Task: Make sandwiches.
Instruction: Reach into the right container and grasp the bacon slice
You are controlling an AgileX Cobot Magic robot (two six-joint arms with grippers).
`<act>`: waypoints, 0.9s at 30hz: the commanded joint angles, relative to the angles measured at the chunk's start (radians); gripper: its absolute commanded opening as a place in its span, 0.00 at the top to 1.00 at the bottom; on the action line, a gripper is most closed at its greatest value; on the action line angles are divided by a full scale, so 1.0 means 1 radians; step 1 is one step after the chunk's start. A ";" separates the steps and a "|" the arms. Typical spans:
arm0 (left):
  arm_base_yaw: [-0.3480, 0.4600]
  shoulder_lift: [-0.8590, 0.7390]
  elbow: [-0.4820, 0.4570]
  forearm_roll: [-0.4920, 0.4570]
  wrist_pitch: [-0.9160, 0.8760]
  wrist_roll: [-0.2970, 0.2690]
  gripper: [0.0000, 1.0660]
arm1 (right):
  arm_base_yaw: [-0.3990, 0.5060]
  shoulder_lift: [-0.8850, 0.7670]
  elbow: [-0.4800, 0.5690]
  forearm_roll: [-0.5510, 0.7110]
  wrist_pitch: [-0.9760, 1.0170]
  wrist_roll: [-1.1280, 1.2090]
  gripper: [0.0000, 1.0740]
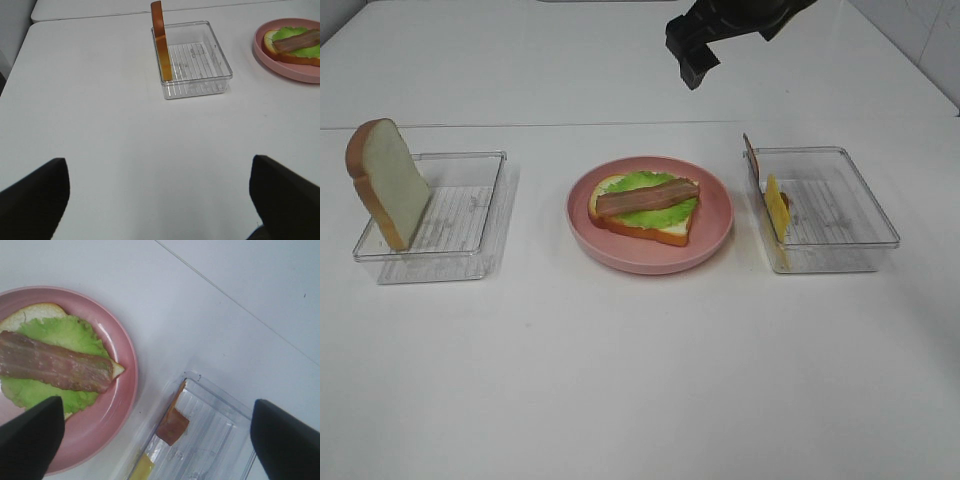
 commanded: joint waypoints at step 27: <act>0.002 -0.012 0.001 -0.009 -0.006 0.002 0.16 | -0.167 0.062 -0.006 0.080 0.050 0.047 0.08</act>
